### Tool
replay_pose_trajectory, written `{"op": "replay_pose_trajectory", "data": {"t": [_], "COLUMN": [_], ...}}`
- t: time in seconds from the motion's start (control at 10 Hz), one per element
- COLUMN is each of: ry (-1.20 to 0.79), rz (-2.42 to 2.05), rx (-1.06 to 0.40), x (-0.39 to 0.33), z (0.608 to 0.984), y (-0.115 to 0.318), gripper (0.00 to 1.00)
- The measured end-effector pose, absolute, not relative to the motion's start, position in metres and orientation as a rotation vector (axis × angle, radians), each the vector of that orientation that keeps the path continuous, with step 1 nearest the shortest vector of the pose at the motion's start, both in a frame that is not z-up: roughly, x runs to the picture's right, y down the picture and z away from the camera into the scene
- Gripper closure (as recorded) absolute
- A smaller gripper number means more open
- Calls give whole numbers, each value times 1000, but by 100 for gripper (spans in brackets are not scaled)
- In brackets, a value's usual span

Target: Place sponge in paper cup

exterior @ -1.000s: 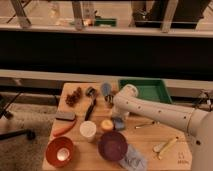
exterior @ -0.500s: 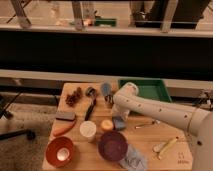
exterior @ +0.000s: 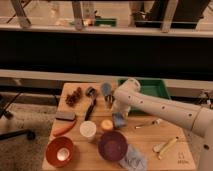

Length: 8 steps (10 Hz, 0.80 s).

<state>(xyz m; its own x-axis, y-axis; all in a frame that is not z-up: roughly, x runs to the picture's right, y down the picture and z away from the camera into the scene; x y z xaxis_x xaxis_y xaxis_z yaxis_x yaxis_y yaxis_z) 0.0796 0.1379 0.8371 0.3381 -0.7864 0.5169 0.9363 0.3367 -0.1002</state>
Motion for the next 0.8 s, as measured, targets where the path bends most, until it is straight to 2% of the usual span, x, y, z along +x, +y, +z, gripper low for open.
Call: {"op": "replay_pose_trajectory", "data": {"t": [0.5, 0.8], "ry": [-415, -437], "rz": [-1133, -1128], "rx": [-383, -374], "x": [77, 72], "z": [809, 782], "y": [114, 117], "gripper": [100, 100]}}
